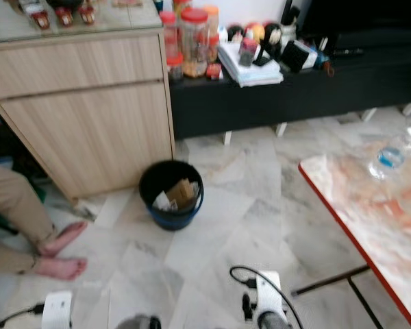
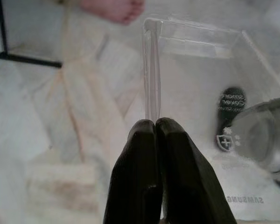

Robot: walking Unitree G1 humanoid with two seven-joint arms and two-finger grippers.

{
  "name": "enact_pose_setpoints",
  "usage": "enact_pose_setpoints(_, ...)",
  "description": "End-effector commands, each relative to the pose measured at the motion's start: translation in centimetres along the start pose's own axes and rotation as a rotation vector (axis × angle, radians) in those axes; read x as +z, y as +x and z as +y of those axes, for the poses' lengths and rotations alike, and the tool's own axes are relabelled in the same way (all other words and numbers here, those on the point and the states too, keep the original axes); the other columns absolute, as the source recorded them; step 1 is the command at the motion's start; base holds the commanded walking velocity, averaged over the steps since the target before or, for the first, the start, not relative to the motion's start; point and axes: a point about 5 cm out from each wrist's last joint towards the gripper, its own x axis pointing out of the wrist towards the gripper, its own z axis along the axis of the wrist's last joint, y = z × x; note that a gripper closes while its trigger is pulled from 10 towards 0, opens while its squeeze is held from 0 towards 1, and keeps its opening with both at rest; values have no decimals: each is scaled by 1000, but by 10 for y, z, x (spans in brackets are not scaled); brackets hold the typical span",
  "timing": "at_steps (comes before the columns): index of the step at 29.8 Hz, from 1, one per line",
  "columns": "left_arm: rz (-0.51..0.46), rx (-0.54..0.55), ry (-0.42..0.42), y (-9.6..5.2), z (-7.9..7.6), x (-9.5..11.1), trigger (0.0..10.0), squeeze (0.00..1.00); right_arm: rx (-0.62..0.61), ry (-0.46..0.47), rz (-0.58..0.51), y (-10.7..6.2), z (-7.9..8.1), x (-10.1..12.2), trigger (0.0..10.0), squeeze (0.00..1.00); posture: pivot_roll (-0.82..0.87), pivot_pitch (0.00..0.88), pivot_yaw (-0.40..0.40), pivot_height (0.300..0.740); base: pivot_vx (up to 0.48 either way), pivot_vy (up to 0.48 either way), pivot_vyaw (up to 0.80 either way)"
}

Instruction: Picking trash to rubbish bin

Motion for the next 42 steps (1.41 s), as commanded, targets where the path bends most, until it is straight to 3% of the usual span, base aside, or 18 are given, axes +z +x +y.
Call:
enact_pose_setpoints(1, 12, 4, 1, -1, 0, -3, 10000, 0, -18, -4, 4, -1, -8, -2, 10000, 0, 134, 172, -27, 740, 386, 0, 0)
enact_pose_setpoints(16, 9, -3, 14, 0, 0, -1, 10000, 0, -20, -95, 7, -1, -10, -3, 10000, 0, 129, 150, -22, 740, 386, 0, 163)
enact_pose_setpoints(21, 8, -4, 14, 0, -1, -1, 10000, 0, -17, -86, 7, -1, -10, -4, 10000, 0, 128, 146, -22, 740, 386, 0, 800)
enact_pose_setpoints(42, 7, 2, 19, 0, 1, -1, 10000, 0, -13, -51, 2, -1, -8, -3, 10000, 0, 134, 167, -21, 740, 387, 0, 0)
